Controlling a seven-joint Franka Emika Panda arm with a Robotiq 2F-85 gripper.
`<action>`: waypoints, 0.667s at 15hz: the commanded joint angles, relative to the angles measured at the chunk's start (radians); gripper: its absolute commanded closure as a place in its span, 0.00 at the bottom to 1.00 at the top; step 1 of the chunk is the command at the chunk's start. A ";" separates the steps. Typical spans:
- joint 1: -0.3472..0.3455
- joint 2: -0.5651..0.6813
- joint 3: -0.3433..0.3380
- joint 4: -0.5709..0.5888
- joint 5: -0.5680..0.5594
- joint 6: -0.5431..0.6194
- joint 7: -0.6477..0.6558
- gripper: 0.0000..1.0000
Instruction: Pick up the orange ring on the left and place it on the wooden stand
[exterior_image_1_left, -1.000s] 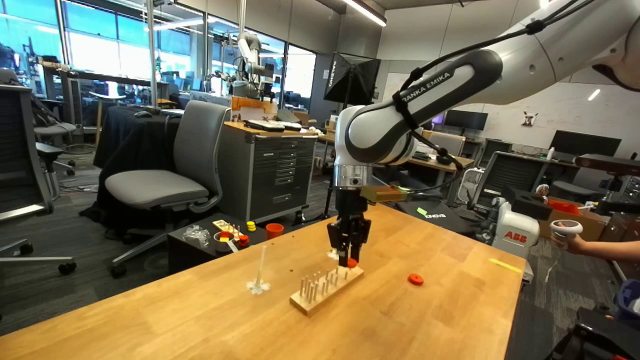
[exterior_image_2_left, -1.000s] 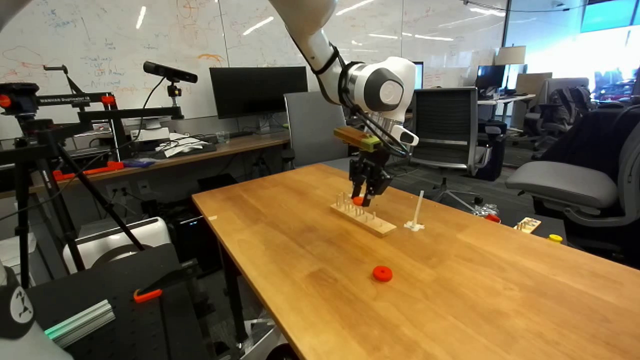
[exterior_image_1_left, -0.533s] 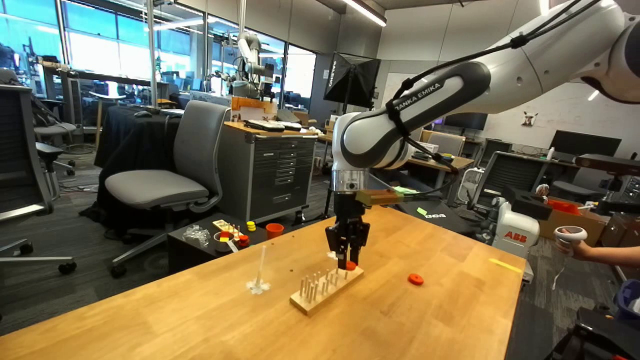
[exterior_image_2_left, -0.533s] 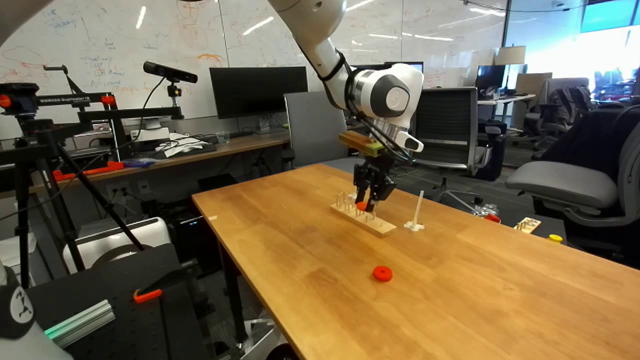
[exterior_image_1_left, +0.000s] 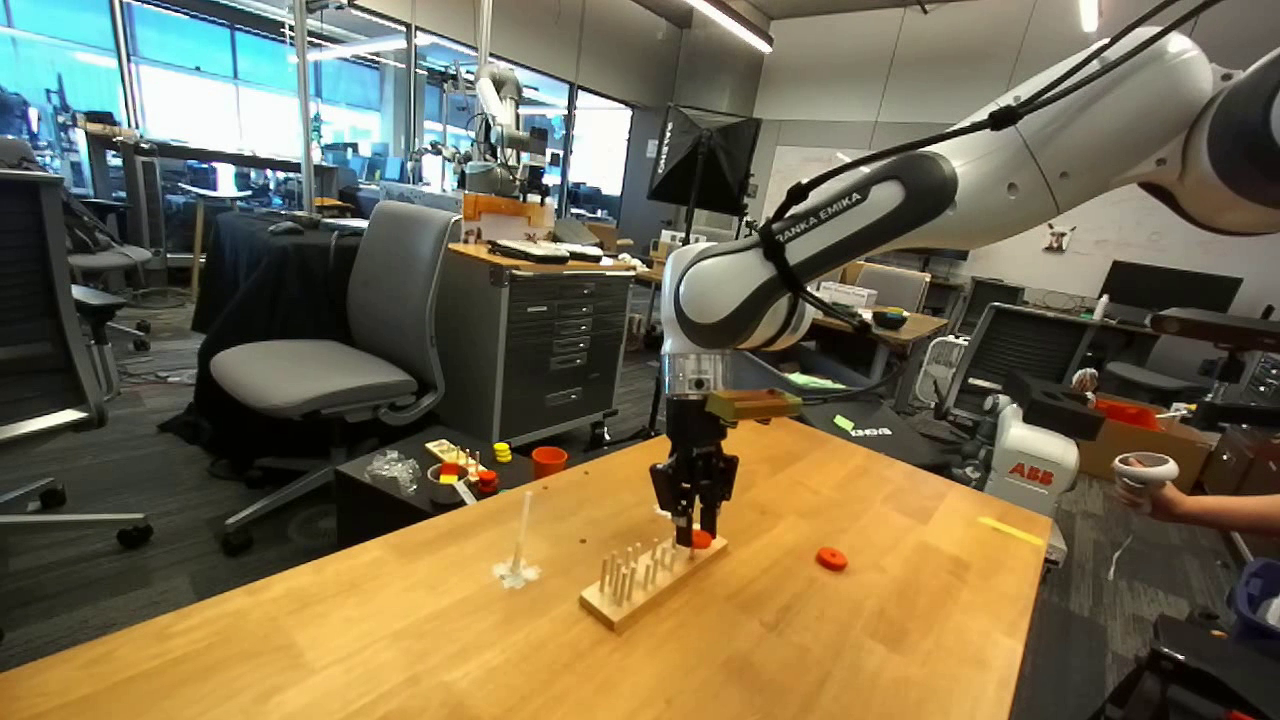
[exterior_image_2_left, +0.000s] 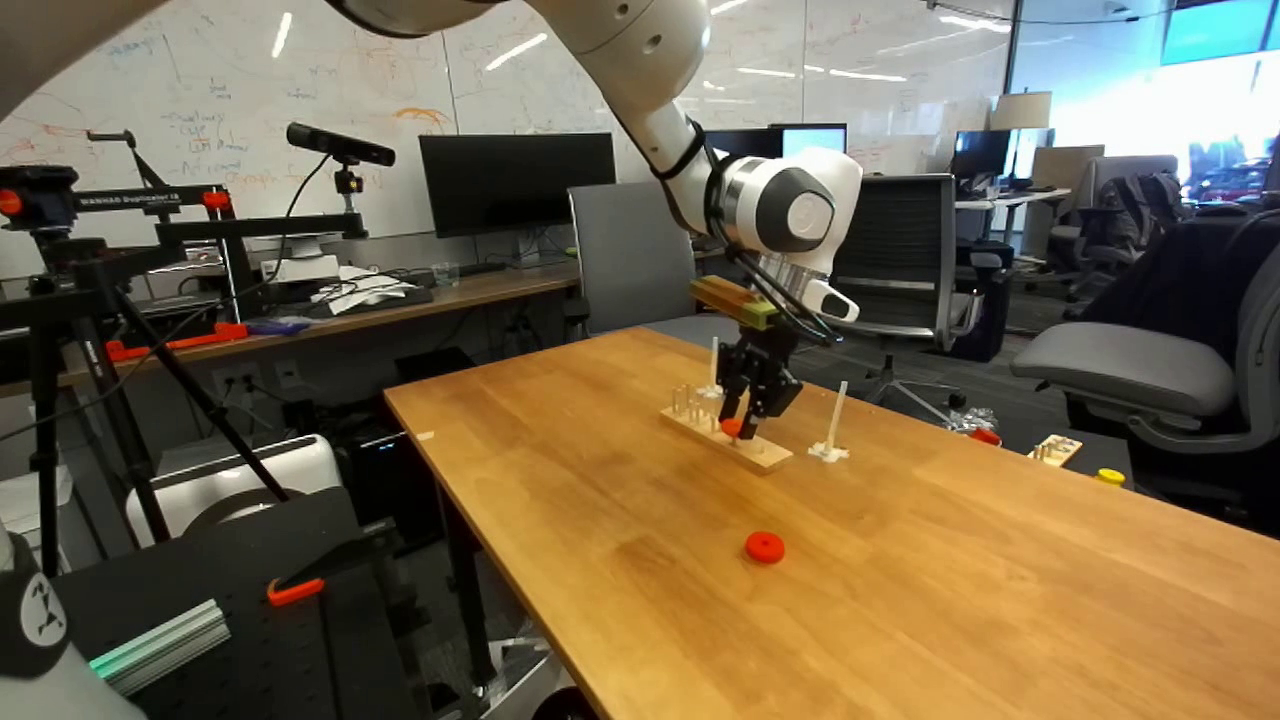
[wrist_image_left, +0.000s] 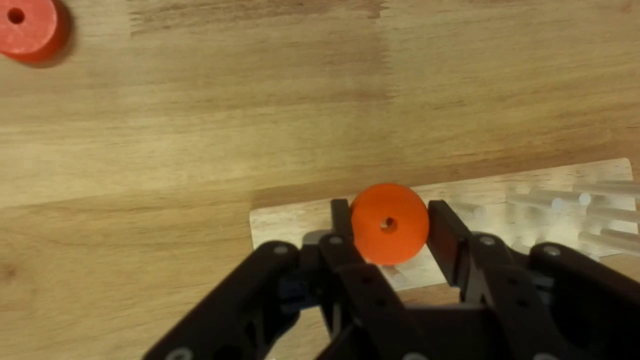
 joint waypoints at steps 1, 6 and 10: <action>-0.003 0.035 -0.005 0.076 0.026 -0.055 0.006 0.83; 0.003 0.043 -0.003 0.089 0.023 -0.063 0.008 0.83; 0.010 0.044 -0.004 0.087 0.021 -0.060 0.013 0.83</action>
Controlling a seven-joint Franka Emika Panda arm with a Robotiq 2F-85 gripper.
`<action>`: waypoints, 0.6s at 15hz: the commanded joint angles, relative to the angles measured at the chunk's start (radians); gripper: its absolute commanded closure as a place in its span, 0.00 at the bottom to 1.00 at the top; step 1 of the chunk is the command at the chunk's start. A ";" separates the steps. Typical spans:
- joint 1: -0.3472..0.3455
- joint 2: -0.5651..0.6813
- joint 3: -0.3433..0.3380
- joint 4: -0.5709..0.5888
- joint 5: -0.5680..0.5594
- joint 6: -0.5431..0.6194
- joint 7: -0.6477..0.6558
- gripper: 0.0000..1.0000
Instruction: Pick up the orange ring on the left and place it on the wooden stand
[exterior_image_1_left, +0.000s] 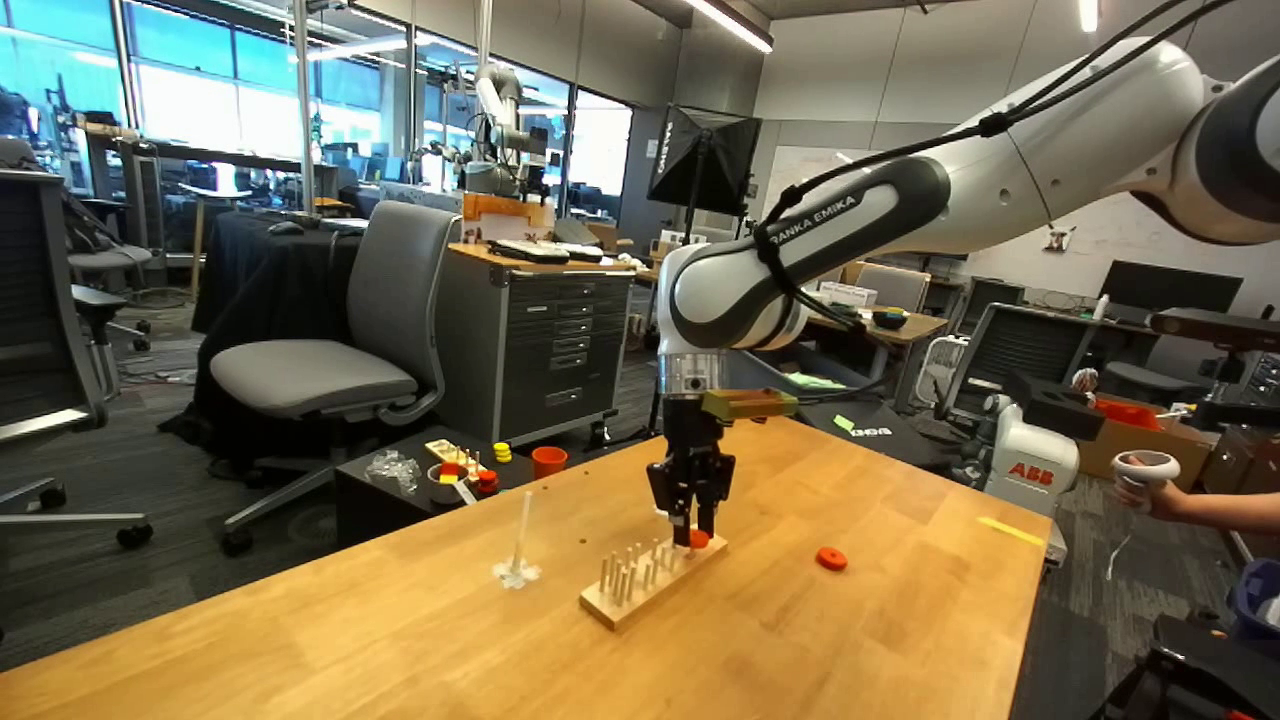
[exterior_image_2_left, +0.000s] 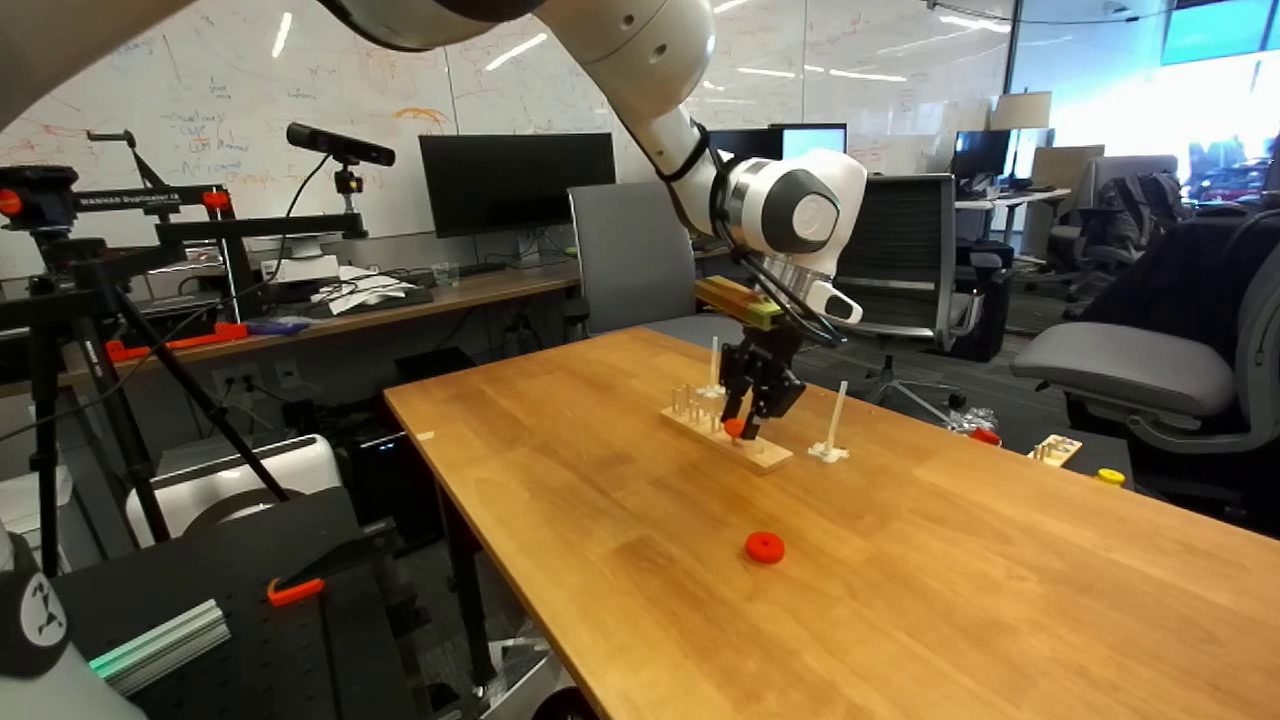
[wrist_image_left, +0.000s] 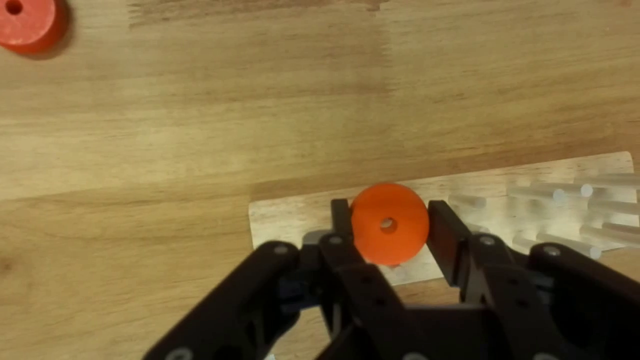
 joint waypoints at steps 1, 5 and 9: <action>0.012 0.018 -0.004 0.043 0.021 -0.033 0.013 0.83; 0.016 0.018 -0.005 0.040 0.020 -0.029 0.017 0.83; 0.018 0.030 -0.007 0.050 0.019 -0.036 0.023 0.83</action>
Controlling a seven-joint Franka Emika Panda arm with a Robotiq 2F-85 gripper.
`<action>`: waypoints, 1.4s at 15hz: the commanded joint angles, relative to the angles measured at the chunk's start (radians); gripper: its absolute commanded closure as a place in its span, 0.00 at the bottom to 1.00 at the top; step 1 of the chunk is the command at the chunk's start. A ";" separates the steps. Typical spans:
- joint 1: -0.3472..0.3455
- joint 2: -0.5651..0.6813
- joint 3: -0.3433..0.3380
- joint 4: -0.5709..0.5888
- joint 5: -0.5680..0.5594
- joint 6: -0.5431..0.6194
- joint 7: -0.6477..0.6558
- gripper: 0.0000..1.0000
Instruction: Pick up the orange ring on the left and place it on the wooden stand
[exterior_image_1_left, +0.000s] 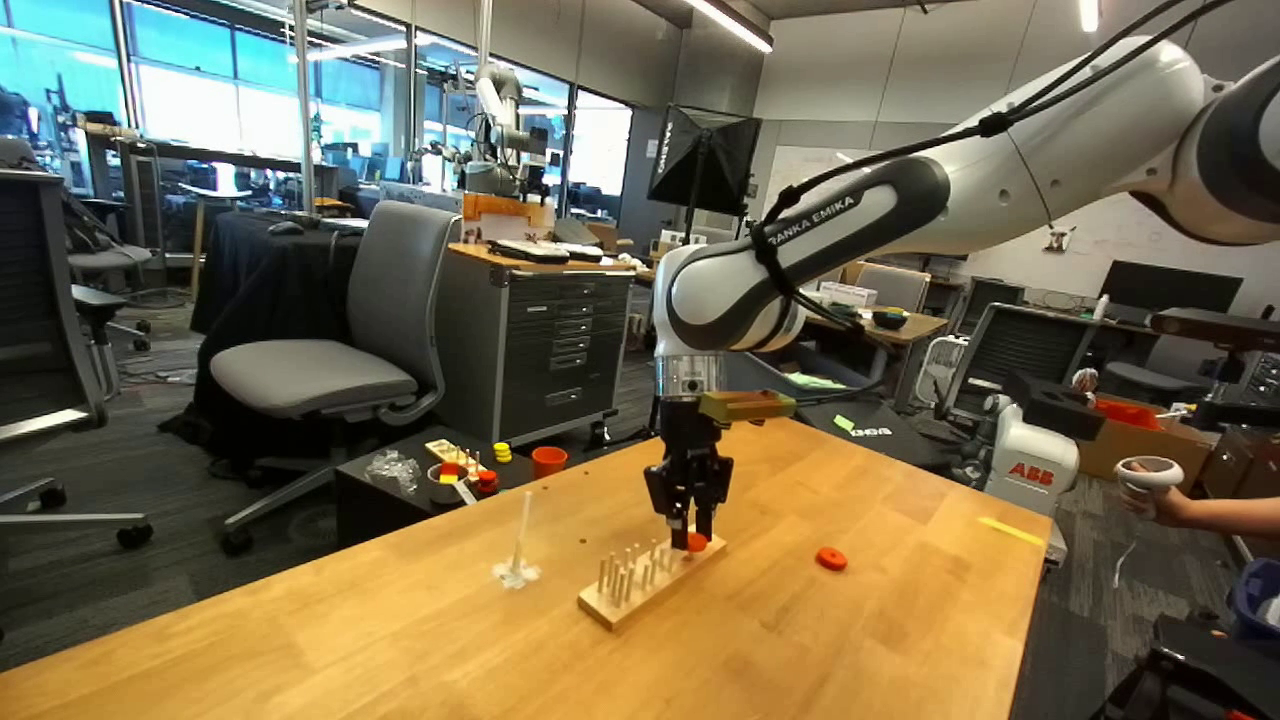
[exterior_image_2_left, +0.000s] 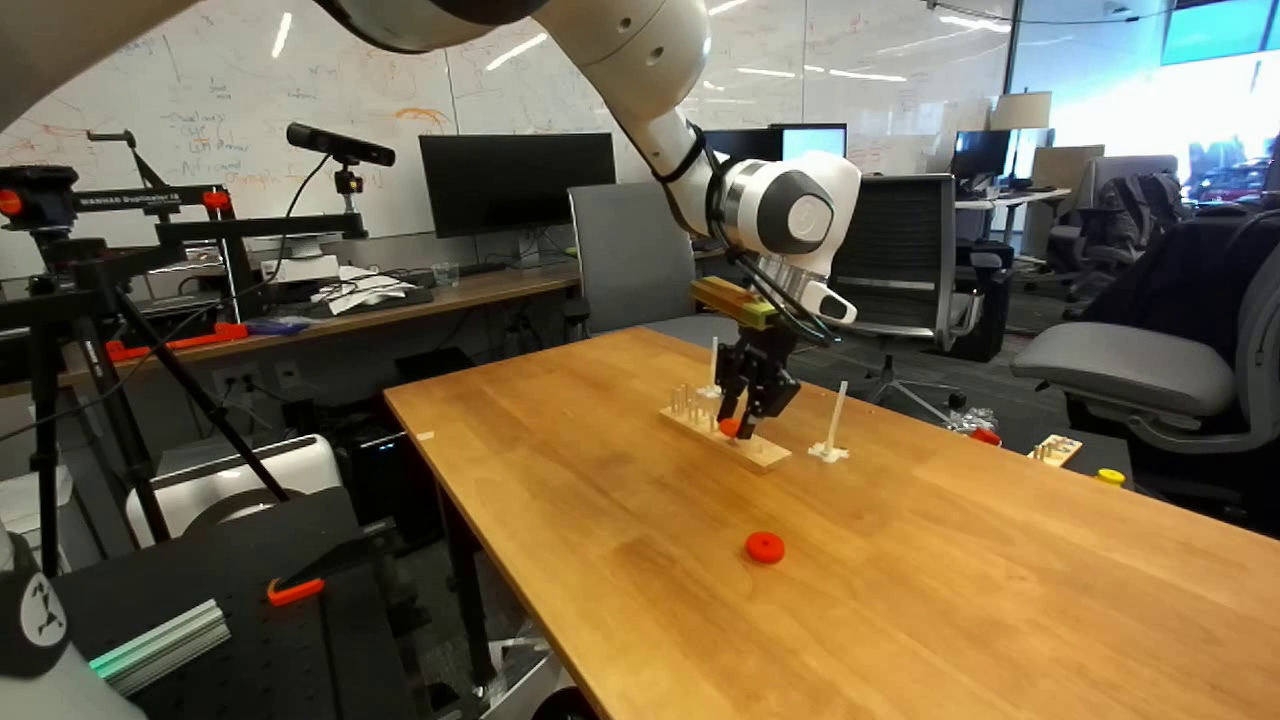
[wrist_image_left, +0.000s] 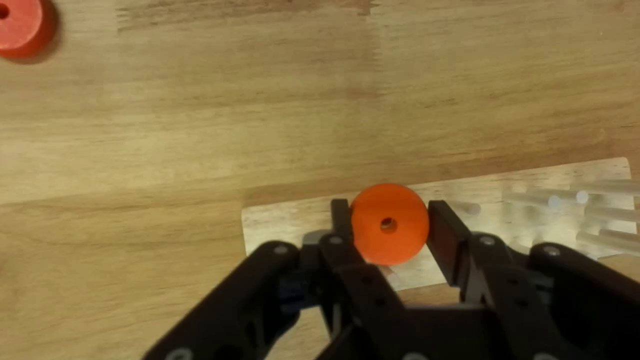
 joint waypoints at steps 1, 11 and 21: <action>0.009 0.032 -0.007 0.053 0.019 -0.035 0.018 0.83; 0.001 -0.034 0.007 -0.039 0.018 -0.028 -0.017 0.02; 0.050 -0.366 0.001 -0.414 -0.025 0.051 -0.041 0.00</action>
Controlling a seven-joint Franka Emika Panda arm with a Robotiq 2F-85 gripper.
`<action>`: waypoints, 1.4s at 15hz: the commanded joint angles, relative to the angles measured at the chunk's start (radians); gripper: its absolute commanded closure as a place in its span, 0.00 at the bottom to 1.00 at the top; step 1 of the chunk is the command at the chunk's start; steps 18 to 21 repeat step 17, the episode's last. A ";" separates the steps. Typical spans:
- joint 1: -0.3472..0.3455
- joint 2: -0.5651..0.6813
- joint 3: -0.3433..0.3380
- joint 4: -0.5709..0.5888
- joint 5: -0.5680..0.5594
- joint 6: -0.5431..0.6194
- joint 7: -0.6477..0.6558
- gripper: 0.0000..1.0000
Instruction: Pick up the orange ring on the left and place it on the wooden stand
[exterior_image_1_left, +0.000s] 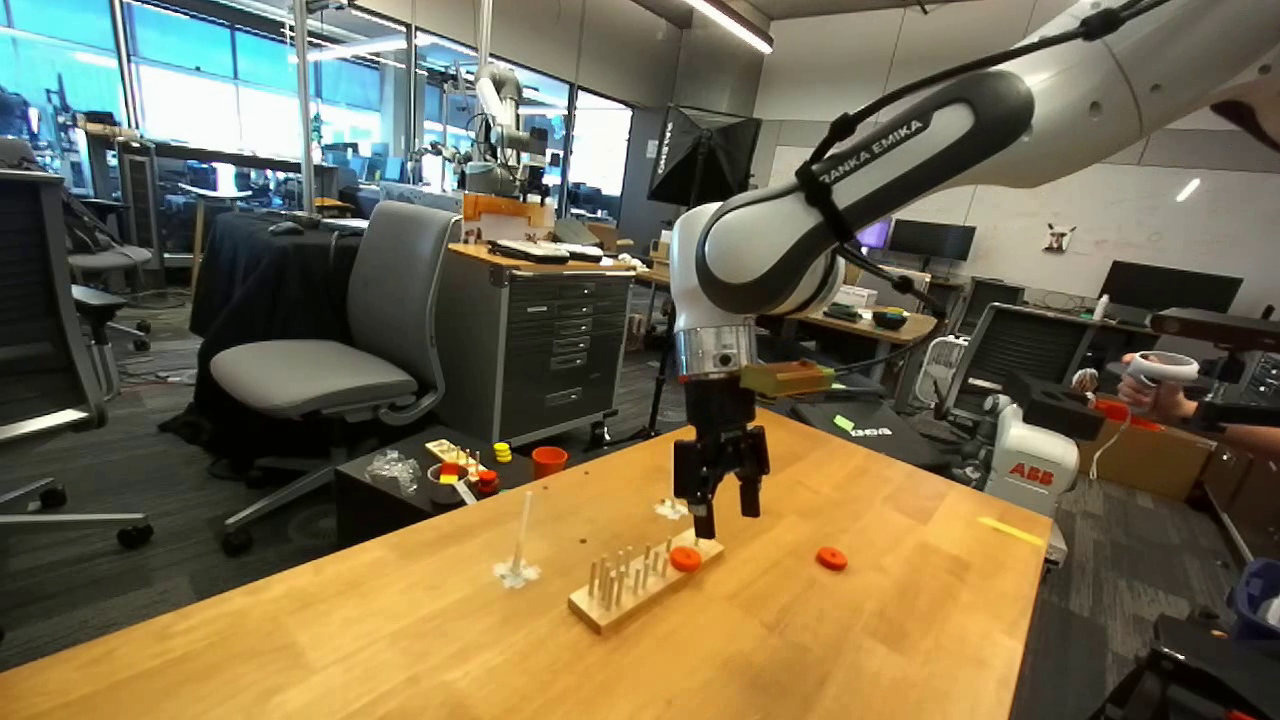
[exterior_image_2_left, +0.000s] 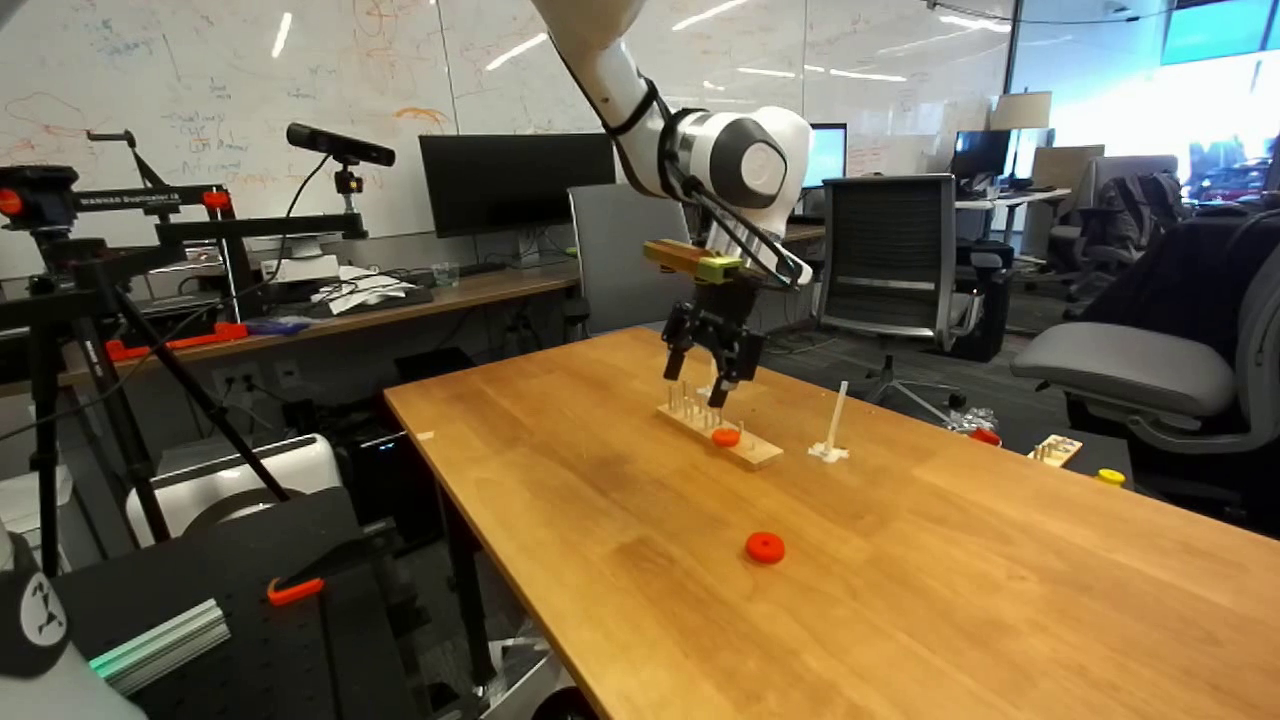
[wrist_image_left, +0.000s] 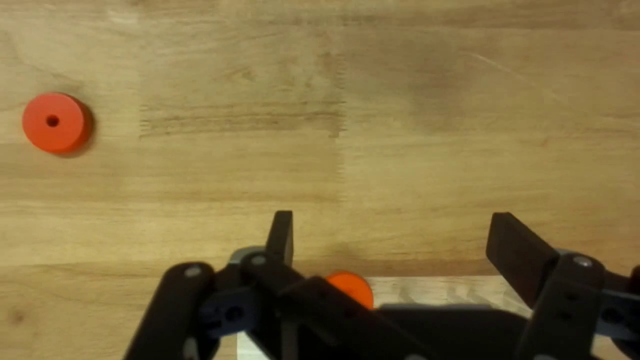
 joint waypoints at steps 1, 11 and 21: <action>0.008 -0.169 -0.004 -0.177 -0.002 0.121 -0.010 0.00; 0.017 -0.268 -0.006 -0.207 0.008 0.224 0.036 0.00; 0.008 -0.234 0.000 -0.180 0.017 0.229 0.017 0.00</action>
